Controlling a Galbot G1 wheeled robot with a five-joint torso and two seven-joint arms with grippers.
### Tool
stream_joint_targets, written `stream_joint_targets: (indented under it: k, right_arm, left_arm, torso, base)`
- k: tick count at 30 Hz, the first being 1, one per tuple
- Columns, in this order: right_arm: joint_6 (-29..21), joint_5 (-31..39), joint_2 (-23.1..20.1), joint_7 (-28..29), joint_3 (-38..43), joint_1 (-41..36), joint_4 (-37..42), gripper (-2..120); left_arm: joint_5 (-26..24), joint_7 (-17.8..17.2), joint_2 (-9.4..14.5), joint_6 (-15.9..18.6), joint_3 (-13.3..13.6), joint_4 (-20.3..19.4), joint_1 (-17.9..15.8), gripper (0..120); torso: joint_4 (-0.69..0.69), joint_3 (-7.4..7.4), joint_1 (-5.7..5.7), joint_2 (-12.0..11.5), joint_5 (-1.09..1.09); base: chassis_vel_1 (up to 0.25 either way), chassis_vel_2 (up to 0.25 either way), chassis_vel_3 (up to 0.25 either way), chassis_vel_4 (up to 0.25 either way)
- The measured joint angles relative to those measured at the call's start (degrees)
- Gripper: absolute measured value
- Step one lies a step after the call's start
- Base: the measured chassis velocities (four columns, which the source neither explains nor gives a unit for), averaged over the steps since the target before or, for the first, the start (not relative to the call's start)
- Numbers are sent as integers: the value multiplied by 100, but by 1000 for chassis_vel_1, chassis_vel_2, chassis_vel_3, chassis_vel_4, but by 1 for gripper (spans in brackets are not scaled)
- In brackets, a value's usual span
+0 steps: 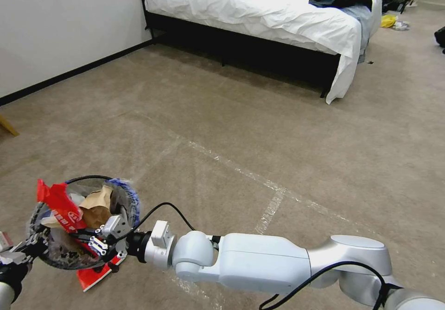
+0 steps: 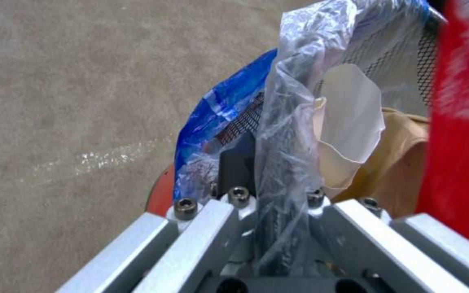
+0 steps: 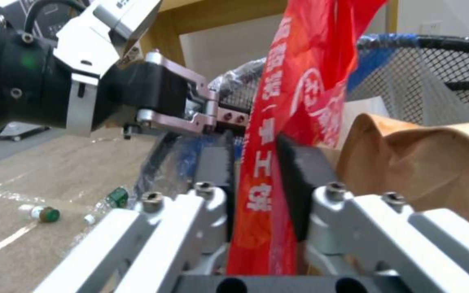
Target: Pick up the trash bin and place the garbage on the floor into it.
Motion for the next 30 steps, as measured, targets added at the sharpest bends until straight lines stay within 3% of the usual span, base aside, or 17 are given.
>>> stream_joint_targets:
  k: [3,5,8,11,17,18,19,30]
  right_arm:
    - [-5,-3,-13,6,7,3,31,33]
    - [-10,-11,-34,13,13,13,61,47]
    - [-11,-13,-38,15,18,17,69,52]
    - [-18,-15,-66,23,52,43,133,70]
    - [-21,-20,-87,24,64,52,166,82]
    - [-21,-29,-104,27,88,54,191,91]
    - [-21,-31,-121,27,113,58,222,94]
    - [-18,-73,-241,30,209,126,494,90]
  left_arm:
    - [1,-2,0,0,0,-1,-3,1]
    - [1,-4,4,0,0,-2,-1,1]
    - [1,-5,6,0,-2,-3,1,1]
    - [-2,-8,17,0,-9,-5,3,1]
    - [-9,-14,24,0,-16,-6,0,1]
    - [-13,-15,30,2,-16,-6,2,1]
    - [-15,-16,33,3,-17,-5,2,1]
    - [-22,-27,64,7,-26,46,-11,1]
  torso:
    - [0,0,0,0,0]
    - [0,0,0,0,0]
    - [0,0,0,0,0]
    - [0,0,0,0,0]
    - [0,0,0,0,0]
    - [0,0,0,0,0]
    - [0,0,0,0,0]
    - [0,0,0,0,0]
  base:
    - [0,0,0,0]
    - [0,0,0,0]
    - [0,0,0,0]
    - [0,0,0,0]
    - [0,0,0,0]
    - [0,0,0,0]
    - [0,0,0,0]
    - [0,0,0,0]
